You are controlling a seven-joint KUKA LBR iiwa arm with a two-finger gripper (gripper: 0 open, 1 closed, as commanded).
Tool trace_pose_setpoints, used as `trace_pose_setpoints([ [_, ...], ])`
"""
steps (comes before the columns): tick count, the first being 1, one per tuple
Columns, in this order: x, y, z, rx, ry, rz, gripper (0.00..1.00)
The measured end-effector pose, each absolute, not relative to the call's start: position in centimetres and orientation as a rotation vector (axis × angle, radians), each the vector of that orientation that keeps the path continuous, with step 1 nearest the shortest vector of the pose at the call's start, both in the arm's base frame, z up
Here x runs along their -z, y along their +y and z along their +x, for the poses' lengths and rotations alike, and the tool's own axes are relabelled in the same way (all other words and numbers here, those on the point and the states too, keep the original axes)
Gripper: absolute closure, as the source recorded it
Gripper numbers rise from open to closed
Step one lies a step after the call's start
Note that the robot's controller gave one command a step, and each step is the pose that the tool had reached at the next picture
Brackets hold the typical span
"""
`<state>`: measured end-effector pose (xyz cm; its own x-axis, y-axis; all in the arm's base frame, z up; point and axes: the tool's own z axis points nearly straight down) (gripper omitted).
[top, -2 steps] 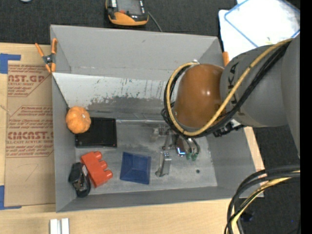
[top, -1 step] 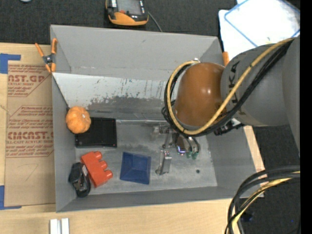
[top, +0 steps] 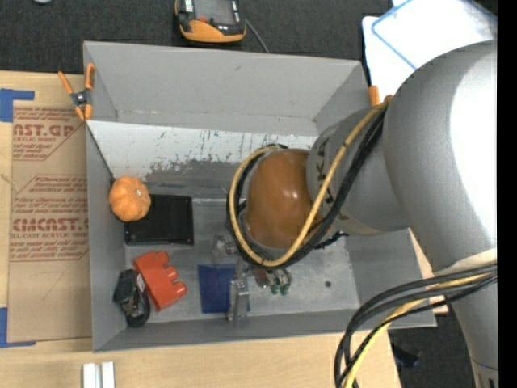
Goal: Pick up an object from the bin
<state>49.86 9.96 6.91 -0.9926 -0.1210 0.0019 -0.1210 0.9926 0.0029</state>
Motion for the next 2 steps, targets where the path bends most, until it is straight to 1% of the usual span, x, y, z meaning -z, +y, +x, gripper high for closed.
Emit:
trace_pose_setpoints([
  [1, -12.1, 11.6, 48.2, 0.007, -3.151, -0.129, 0.0],
  [2, -9.9, 12.4, 48.2, 0.005, -3.12, 0.334, 0.0],
])
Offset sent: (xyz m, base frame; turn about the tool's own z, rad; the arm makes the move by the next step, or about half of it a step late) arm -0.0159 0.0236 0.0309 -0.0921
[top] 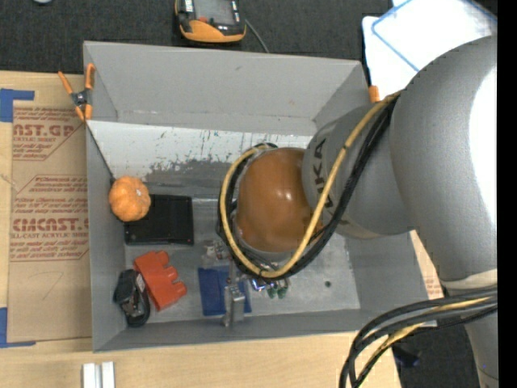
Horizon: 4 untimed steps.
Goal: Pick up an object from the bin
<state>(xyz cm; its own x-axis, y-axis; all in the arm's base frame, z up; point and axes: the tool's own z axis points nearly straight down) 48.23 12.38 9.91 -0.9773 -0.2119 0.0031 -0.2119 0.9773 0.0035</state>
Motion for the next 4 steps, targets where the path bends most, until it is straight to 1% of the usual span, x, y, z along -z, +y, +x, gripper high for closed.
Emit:
trace_pose_setpoints([
  [1, -7.1, 11.0, 48.2, 0.01, -3.151, -0.24, 0.0],
  [2, -7.4, 12.1, 48.7, 0.013, -3.147, 0.357, 1.0],
  [3, -7.4, 12.1, 48.7, 0.013, -3.147, 0.356, 1.0],
  [4, -10.3, 12.0, 48.4, 0.01, -3.136, 0.357, 1.0],
])
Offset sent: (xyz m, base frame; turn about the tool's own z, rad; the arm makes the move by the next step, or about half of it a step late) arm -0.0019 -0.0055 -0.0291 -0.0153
